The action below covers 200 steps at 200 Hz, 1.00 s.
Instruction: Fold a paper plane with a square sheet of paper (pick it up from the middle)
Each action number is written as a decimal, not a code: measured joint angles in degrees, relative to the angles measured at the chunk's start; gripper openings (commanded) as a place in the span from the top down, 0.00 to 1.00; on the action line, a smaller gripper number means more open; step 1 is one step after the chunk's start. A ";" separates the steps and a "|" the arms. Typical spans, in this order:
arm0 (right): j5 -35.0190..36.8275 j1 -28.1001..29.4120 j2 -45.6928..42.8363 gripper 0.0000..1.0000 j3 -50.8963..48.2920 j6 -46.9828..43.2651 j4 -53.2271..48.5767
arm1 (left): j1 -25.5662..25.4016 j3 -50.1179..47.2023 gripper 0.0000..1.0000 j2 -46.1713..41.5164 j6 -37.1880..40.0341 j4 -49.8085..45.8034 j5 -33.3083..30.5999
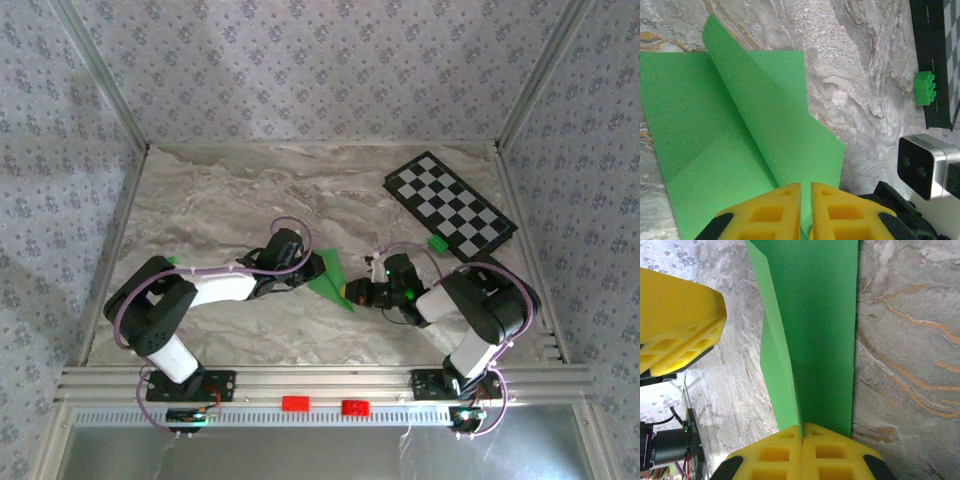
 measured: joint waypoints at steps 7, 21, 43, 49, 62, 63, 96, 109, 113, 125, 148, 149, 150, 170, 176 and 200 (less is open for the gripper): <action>0.00 0.00 0.00 1.00 0.00 0.00 0.00 | -0.04 0.00 0.89 0.00 0.00 0.44 0.17; 0.00 -0.02 0.00 1.00 0.00 0.00 -0.02 | -0.15 0.00 0.89 0.02 0.00 1.22 0.68; 0.00 -0.02 0.00 1.00 0.00 0.02 -0.04 | -0.42 0.00 0.91 0.70 -0.04 3.52 1.86; 0.00 -0.02 0.00 1.00 0.00 0.02 -0.02 | -0.50 0.00 0.91 1.11 -0.07 4.11 2.32; 0.00 -0.02 0.00 1.00 0.00 0.02 -0.02 | -0.50 0.00 0.92 2.16 -0.28 5.38 3.15; 0.00 -0.02 0.00 1.00 0.00 0.02 -0.02 | -0.50 0.00 0.92 2.25 -0.33 5.49 3.19; -0.02 -0.02 0.02 1.00 0.00 0.07 0.00 | -0.48 -0.46 0.92 4.85 -2.03 9.79 4.76; 0.00 -0.02 0.02 1.00 -0.02 0.09 0.04 | -0.50 -0.85 0.92 5.27 -2.51 10.80 5.11; 0.00 -0.07 0.02 1.00 -0.02 0.13 0.04 | -0.48 -0.98 0.92 5.29 -2.82 10.93 5.18; -0.02 -0.07 0.02 1.00 -0.02 0.22 0.04 | -0.48 -1.29 0.92 5.29 -3.30 11.23 5.31; 0.00 -0.07 0.02 1.00 -0.02 0.24 0.07 | -0.50 -2.84 0.93 5.29 -5.38 14.62 5.84; 0.00 -0.07 0.02 1.00 -0.02 0.24 0.09 | -0.50 -2.93 0.93 5.29 -5.44 14.75 5.86; 0.00 -0.07 0.02 1.00 -0.02 0.24 0.09 | -0.52 -3.06 0.93 5.29 -5.55 15.04 5.95; 0.00 -0.07 0.02 1.00 -0.09 0.24 0.17 | -0.52 -4.59 0.93 5.73 -7.48 18.23 6.60; 0.00 -0.07 0.02 1.00 -0.09 0.24 0.17 | -0.52 -4.96 0.94 5.90 -7.93 19.06 6.71; -0.02 -0.07 0.09 1.00 -0.09 0.24 0.24 | -0.52 -5.86 0.94 6.25 -9.44 21.46 7.19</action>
